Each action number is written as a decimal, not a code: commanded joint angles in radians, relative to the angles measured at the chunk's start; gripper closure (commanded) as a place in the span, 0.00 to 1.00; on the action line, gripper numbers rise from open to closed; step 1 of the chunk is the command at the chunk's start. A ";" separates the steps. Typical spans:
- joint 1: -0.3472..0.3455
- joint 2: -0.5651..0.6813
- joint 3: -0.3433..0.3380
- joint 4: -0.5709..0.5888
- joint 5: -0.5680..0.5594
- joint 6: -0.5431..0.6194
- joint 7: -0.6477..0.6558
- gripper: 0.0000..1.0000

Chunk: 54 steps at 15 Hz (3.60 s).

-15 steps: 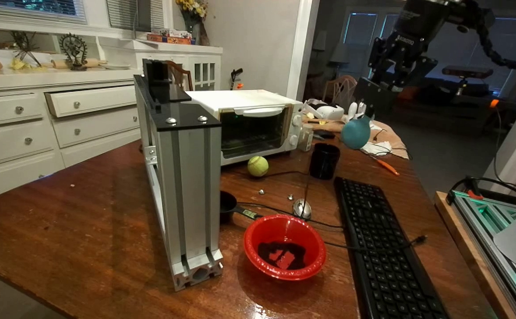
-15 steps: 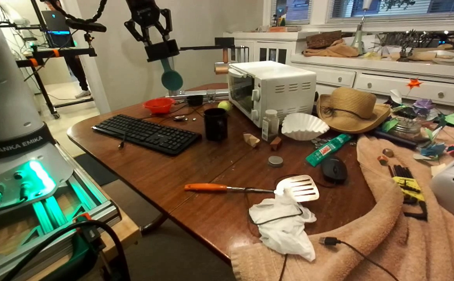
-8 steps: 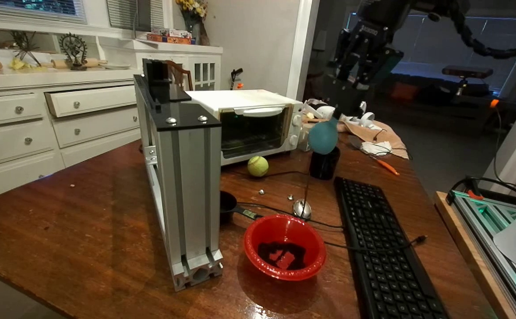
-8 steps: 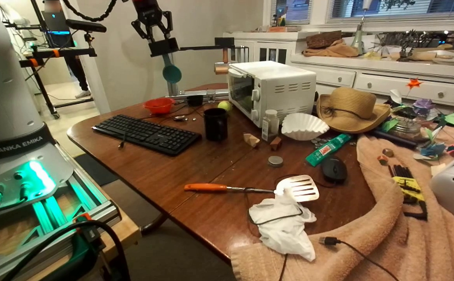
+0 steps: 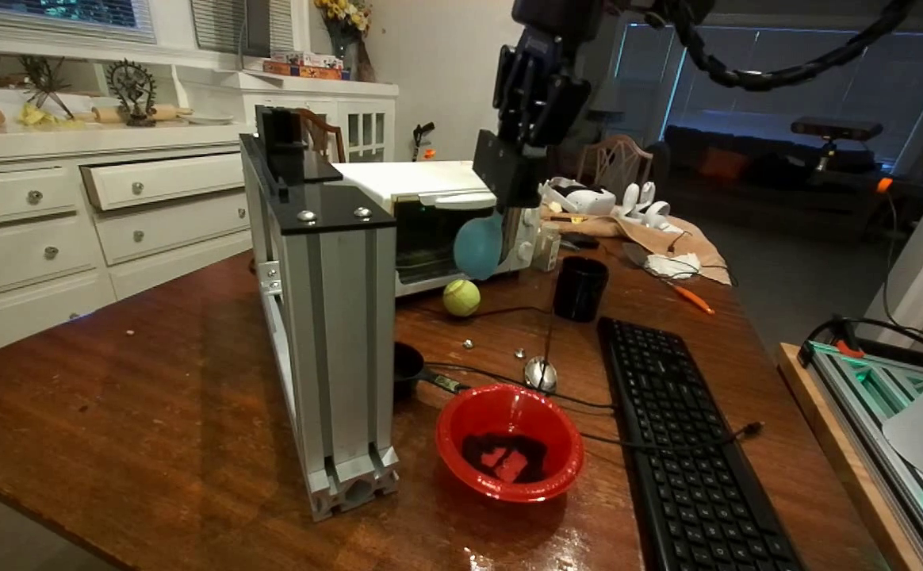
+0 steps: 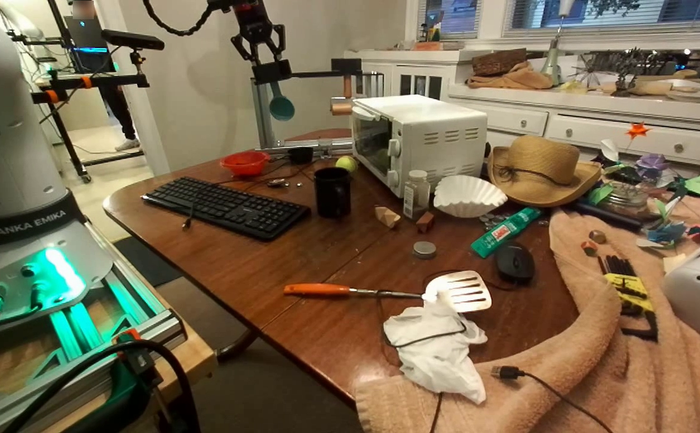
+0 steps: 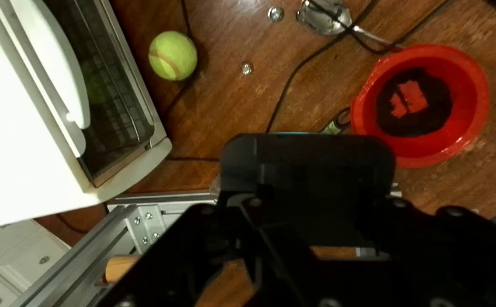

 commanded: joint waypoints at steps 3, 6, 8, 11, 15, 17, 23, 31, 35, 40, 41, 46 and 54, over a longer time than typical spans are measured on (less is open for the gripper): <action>0.022 0.175 -0.001 0.241 0.010 -0.095 -0.021 0.77; 0.019 0.137 -0.005 0.178 0.002 -0.043 -0.005 0.52; 0.019 0.135 -0.006 0.176 0.002 -0.043 -0.005 0.52; 0.019 0.145 -0.008 0.186 -0.010 -0.041 0.002 0.77; 0.019 0.210 -0.009 0.290 -0.025 -0.051 -0.046 0.77; 0.020 0.245 -0.010 0.342 -0.025 -0.064 -0.068 0.77; 0.027 0.340 -0.001 0.443 -0.011 -0.082 -0.122 0.77; 0.048 0.405 -0.003 0.571 -0.014 -0.181 -0.113 0.77; 0.046 0.445 -0.002 0.648 0.004 -0.243 -0.121 0.77; 0.052 0.513 0.004 0.753 0.016 -0.319 -0.130 0.77; 0.053 0.525 0.006 0.769 0.018 -0.329 -0.132 0.77; 0.061 0.577 0.014 0.835 0.025 -0.348 -0.143 0.77; 0.058 0.623 0.023 0.901 0.045 -0.362 -0.195 0.77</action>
